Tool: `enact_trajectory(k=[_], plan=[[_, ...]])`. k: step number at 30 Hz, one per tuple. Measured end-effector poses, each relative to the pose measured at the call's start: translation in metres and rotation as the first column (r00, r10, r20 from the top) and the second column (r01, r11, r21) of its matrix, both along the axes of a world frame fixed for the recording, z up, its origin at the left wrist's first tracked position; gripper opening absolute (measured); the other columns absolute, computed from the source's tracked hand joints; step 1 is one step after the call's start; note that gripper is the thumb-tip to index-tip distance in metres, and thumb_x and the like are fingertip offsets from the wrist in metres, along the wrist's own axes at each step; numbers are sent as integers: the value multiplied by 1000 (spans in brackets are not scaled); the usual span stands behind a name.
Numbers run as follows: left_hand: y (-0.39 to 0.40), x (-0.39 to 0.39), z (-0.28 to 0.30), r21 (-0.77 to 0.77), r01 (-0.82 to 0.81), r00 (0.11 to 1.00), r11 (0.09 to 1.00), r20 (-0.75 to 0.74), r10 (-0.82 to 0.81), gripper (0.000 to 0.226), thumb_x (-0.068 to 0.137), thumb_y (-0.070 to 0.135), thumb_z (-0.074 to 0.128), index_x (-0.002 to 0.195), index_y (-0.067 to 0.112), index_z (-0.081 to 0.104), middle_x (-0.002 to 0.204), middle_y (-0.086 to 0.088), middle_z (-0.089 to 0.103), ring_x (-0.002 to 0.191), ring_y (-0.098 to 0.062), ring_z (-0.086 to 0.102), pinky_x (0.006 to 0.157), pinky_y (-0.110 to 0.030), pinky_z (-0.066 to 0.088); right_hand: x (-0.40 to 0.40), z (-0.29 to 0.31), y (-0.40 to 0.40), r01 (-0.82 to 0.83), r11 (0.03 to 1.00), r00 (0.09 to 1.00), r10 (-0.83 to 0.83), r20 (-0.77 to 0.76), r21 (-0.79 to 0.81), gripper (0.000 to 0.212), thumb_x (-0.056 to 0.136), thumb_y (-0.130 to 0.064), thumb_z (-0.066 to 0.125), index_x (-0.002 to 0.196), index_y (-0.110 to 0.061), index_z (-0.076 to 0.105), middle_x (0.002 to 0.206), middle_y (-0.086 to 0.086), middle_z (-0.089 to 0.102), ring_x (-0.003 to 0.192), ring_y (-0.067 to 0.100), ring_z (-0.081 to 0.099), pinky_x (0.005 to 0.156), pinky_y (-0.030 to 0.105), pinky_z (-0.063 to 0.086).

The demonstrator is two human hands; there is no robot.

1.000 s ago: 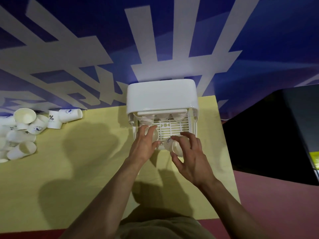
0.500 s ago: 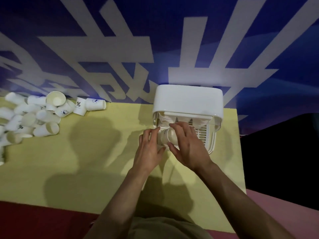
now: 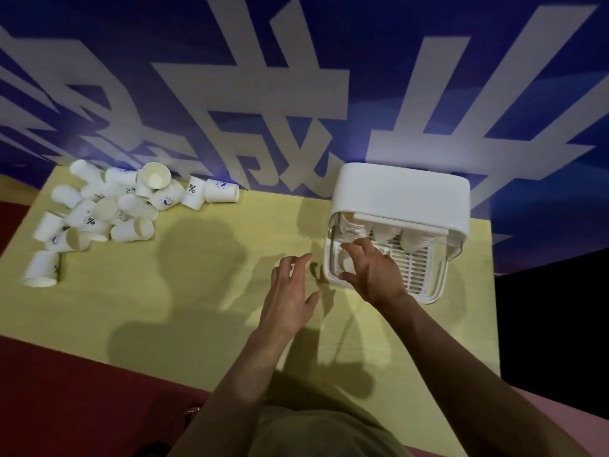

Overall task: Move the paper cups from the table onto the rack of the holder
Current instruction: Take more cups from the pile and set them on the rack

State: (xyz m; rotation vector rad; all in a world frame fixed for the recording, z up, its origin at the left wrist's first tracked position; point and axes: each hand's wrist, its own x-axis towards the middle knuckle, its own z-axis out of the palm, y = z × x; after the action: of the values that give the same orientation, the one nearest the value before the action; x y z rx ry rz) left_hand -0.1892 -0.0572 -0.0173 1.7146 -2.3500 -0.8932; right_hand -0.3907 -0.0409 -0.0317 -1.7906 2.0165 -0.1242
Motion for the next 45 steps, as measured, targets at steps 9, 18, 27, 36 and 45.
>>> enact_trajectory(k=[9,18,27,36,45], plan=[[1,28,2,-7,23,1000,1000,-20,-23,76,91,33,73,153,32,29,145,2,33,132,-22,37,101,-38,48,30,28,21,67,991,997,-70,-23,-115,66,90,-44,74,145,-18,49,148,10,46,130,35,47,103,49,47],[-26,129,-7,7,-82,995,997,-65,82,74,89,29,74,151,31,34,143,1,36,127,-23,40,104,-41,46,145,55,-13,19,971,999,-12,30,-240,61,89,-43,75,141,-19,55,144,7,50,126,31,52,92,45,54],[-118,339,-13,-42,-287,956,957,-77,284,72,87,23,77,149,22,42,141,-7,40,128,-28,40,110,-42,38,334,52,-102,-92,984,993,102,58,-153,61,93,-42,70,147,-23,48,151,4,43,130,28,49,99,41,53],[-199,531,-29,-159,-603,794,782,-21,608,67,78,13,82,138,3,53,142,-27,39,128,-48,38,105,-57,35,484,33,-181,-288,953,952,295,76,-91,61,95,-43,67,149,-21,47,153,7,41,129,29,48,100,43,50],[-242,583,-66,-109,-725,679,680,49,733,65,75,25,81,133,8,57,141,-30,41,115,-51,48,96,-57,45,507,15,-212,-267,963,963,268,35,-34,62,94,-42,69,147,-20,48,149,6,44,126,29,50,97,41,52]])
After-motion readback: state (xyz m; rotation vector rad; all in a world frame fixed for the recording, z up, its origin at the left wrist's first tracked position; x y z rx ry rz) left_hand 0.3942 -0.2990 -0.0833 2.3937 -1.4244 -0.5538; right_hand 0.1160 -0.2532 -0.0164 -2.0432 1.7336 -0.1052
